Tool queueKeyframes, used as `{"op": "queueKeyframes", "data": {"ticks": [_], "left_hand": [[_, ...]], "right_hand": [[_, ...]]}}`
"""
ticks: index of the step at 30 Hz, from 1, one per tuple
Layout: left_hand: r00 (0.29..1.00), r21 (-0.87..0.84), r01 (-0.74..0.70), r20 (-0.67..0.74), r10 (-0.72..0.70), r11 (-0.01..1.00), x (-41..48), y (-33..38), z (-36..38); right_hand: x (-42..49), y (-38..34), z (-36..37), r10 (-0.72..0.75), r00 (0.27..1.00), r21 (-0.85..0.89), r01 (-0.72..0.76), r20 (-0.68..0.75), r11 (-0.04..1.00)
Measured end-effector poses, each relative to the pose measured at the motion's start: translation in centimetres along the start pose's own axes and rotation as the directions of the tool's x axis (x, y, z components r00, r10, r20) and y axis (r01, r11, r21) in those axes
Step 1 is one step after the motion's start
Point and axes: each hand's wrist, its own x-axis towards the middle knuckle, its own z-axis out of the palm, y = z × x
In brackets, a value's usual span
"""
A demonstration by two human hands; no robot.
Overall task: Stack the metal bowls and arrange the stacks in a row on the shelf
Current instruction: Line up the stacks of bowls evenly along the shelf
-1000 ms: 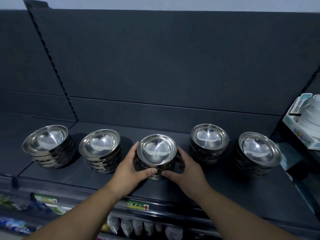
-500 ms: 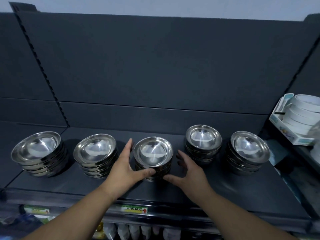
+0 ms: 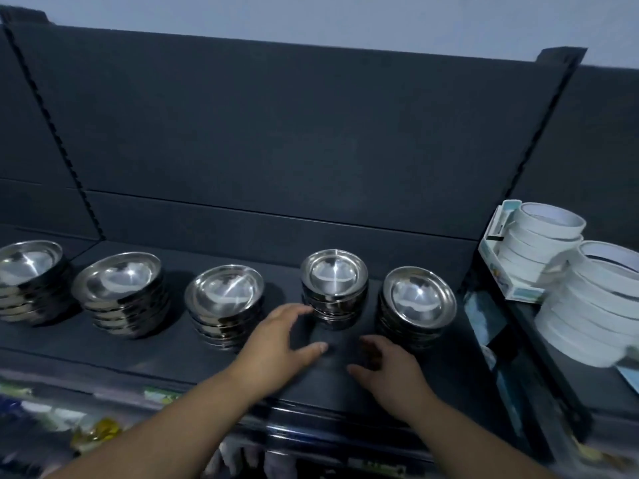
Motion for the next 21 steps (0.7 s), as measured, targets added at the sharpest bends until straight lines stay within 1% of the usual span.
{"op": "queueKeyframes", "data": {"ticks": [1, 3, 7, 8, 10, 12, 15, 18, 21], "left_hand": [[0.997, -0.014, 0.081, 0.007, -0.081, 0.997, 0.0, -0.1, 1.1], [0.979, -0.025, 0.202, 0.01, -0.201, 0.979, 0.0, 0.2, 2.6], [0.942, -0.056, 0.336, -0.002, -0.337, 0.94, 1.0, 0.5, 3.1], [0.935, -0.098, 0.354, -0.004, -0.356, 0.93, 1.4, 0.5, 3.0], [0.916, -0.236, 0.388, -0.011, -0.401, 0.891, 2.2, 0.4, 2.8], [0.891, -0.395, 0.415, -0.006, -0.454, 0.82, 3.1, 0.6, 2.9], [0.864, -0.593, 0.434, 0.061, -0.499, 0.679, 4.3, 0.8, 3.2], [0.856, -0.675, 0.448, 0.136, -0.498, 0.586, 5.0, 0.7, 3.4], [0.86, -0.696, 0.449, 0.166, -0.482, 0.561, 5.7, 0.3, 3.3]], "right_hand": [[0.0, 0.5, -0.6, -0.006, 1.0, 0.036, 0.005, 0.014, 0.999], [0.2, 1.2, -1.5, -0.017, 0.998, 0.101, 0.011, 0.06, 0.995], [0.7, 0.9, -1.8, -0.028, 0.972, 0.214, -0.023, 0.234, 0.977], [0.9, 0.7, -1.7, -0.036, 0.964, 0.233, -0.028, 0.265, 0.972], [1.3, 0.3, -1.3, -0.05, 0.952, 0.259, -0.032, 0.303, 0.965], [1.6, 0.0, -0.9, -0.049, 0.949, 0.251, -0.032, 0.313, 0.967], [2.1, -0.3, -0.4, -0.037, 0.953, 0.199, -0.025, 0.302, 0.98], [2.6, -0.7, 0.1, -0.026, 0.961, 0.173, -0.023, 0.275, 0.985], [3.1, -1.3, 0.5, -0.001, 0.97, 0.167, -0.041, 0.242, 0.985]]}}
